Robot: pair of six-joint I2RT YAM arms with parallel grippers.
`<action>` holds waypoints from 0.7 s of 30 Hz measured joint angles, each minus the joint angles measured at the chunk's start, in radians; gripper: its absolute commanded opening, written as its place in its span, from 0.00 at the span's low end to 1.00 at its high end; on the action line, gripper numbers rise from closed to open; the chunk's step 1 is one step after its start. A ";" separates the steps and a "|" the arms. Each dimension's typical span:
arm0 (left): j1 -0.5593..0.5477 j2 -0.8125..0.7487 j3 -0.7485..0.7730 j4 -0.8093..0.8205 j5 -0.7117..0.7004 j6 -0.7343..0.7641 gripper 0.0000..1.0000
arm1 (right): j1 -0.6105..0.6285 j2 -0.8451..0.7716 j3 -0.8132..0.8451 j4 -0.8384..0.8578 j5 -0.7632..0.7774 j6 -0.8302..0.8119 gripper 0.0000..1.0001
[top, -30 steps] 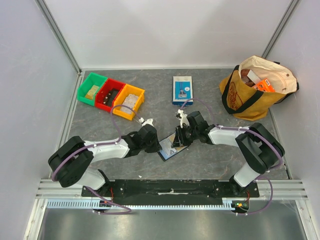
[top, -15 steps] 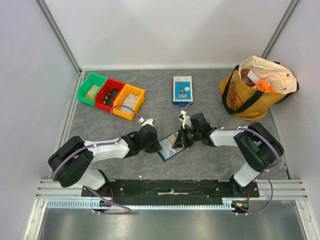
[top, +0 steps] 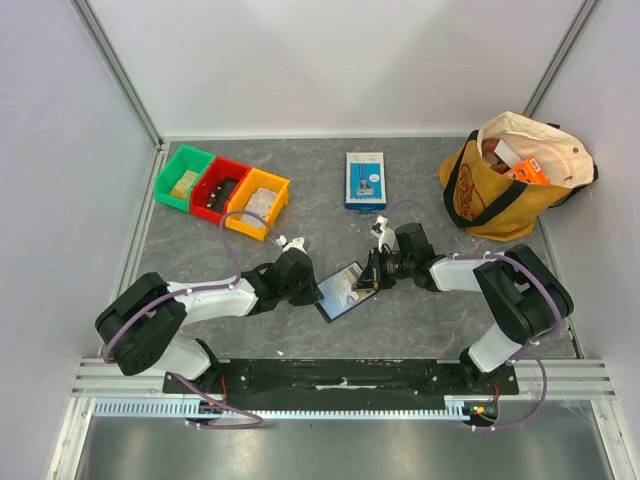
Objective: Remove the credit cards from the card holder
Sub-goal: Remove the credit card from the card holder.
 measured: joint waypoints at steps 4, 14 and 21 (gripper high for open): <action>0.004 -0.004 0.000 -0.005 0.007 0.000 0.09 | -0.001 0.000 0.000 0.001 -0.014 0.001 0.00; 0.003 -0.039 0.035 -0.046 0.077 0.011 0.23 | -0.001 0.000 0.000 -0.002 -0.032 -0.007 0.00; 0.004 0.022 0.111 -0.001 0.121 0.043 0.15 | -0.001 0.011 0.001 -0.003 -0.046 -0.018 0.00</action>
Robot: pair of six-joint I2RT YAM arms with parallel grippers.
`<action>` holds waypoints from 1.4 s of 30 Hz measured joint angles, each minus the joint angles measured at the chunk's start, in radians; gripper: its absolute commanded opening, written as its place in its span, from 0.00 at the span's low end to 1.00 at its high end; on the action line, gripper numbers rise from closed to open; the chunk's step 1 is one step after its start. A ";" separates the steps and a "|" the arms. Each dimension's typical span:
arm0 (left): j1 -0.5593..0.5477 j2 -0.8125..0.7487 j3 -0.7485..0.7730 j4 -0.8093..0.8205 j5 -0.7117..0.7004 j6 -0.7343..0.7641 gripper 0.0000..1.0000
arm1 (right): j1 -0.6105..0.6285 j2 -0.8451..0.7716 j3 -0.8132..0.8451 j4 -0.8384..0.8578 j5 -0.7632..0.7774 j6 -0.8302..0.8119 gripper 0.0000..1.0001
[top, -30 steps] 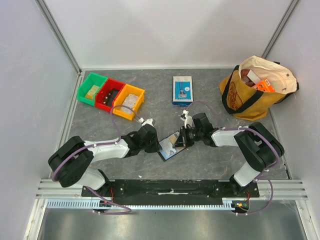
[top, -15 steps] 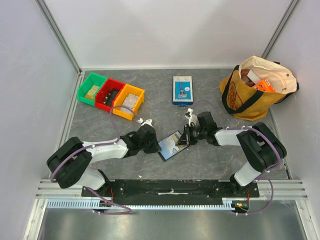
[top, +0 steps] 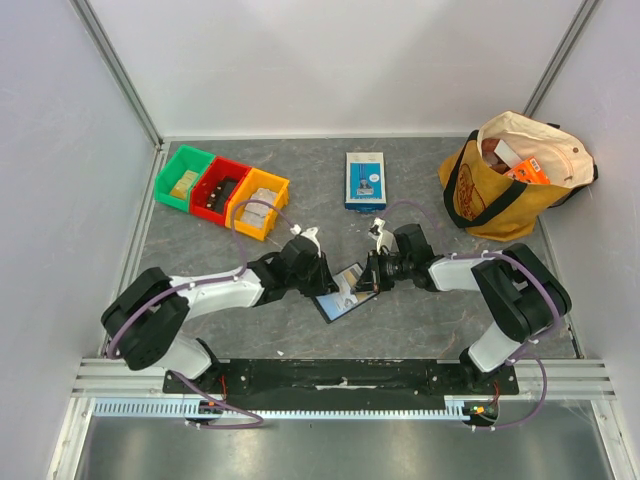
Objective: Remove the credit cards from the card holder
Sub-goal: Remove the credit card from the card holder.
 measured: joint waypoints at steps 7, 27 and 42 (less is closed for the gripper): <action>0.000 0.059 -0.025 0.008 0.009 -0.002 0.02 | 0.000 0.003 0.000 -0.007 -0.001 -0.007 0.00; 0.000 0.055 -0.085 0.078 0.029 -0.052 0.02 | 0.001 0.038 0.014 0.000 -0.029 -0.005 0.00; 0.000 0.020 -0.124 0.092 0.029 -0.063 0.02 | -0.024 -0.172 0.018 -0.152 0.109 -0.034 0.00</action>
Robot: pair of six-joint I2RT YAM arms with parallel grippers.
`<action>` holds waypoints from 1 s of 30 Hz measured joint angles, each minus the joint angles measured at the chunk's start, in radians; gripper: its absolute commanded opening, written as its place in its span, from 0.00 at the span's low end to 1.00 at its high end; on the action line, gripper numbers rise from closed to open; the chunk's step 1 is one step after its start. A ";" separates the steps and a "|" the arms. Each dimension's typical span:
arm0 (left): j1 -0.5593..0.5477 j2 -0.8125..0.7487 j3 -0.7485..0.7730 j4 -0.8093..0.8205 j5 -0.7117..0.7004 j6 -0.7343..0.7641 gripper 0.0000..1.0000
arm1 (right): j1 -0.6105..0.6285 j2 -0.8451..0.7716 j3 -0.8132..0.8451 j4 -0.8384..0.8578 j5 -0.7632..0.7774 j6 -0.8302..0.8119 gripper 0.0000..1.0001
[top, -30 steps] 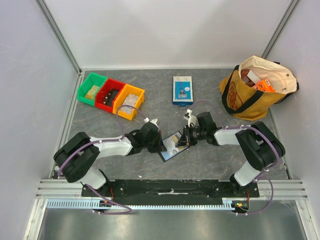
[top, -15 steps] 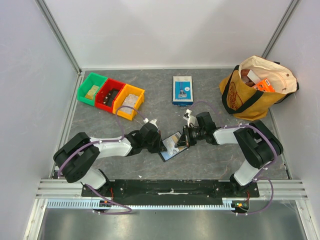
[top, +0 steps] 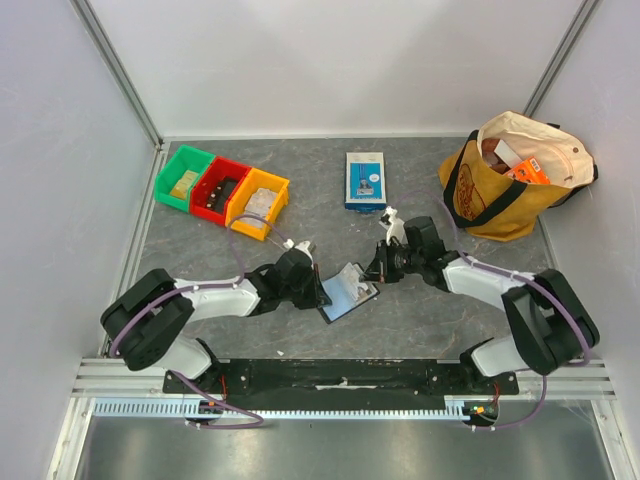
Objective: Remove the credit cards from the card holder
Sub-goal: Remove the credit card from the card holder, then place the credit card in the storage box.
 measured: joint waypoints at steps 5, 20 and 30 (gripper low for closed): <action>0.000 -0.046 -0.018 -0.034 -0.006 0.000 0.15 | -0.003 -0.110 0.019 -0.066 0.073 -0.017 0.00; 0.011 -0.580 -0.125 0.080 -0.072 -0.027 0.84 | -0.004 -0.388 0.016 0.037 0.037 0.191 0.00; 0.011 -0.663 -0.171 0.268 -0.057 -0.047 0.72 | -0.004 -0.442 -0.053 0.312 -0.060 0.442 0.00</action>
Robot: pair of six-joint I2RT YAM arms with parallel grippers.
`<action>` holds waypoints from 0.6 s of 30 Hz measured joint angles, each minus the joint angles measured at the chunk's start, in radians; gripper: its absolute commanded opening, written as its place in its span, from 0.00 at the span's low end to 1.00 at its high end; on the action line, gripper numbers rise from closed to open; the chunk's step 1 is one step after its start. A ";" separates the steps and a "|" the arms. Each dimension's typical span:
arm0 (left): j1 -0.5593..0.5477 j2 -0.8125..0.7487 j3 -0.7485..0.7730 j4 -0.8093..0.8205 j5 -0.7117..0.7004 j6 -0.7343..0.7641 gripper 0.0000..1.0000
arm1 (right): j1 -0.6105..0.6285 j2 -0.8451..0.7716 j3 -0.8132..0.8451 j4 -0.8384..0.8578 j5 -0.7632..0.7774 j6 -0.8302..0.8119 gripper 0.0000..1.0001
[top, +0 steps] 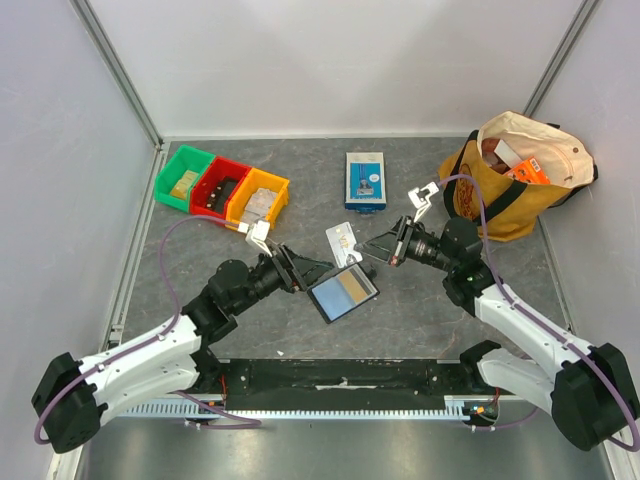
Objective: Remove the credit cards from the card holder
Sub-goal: Place the credit card in the storage box.
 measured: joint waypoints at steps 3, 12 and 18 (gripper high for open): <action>0.000 0.011 -0.006 0.047 0.003 -0.005 0.64 | 0.001 0.000 -0.008 0.053 -0.020 0.046 0.00; 0.000 0.069 -0.008 0.180 0.010 -0.012 0.50 | 0.008 -0.008 -0.032 0.155 -0.063 0.129 0.00; 0.000 0.138 -0.006 0.257 0.035 -0.035 0.31 | 0.014 -0.007 -0.039 0.190 -0.074 0.154 0.00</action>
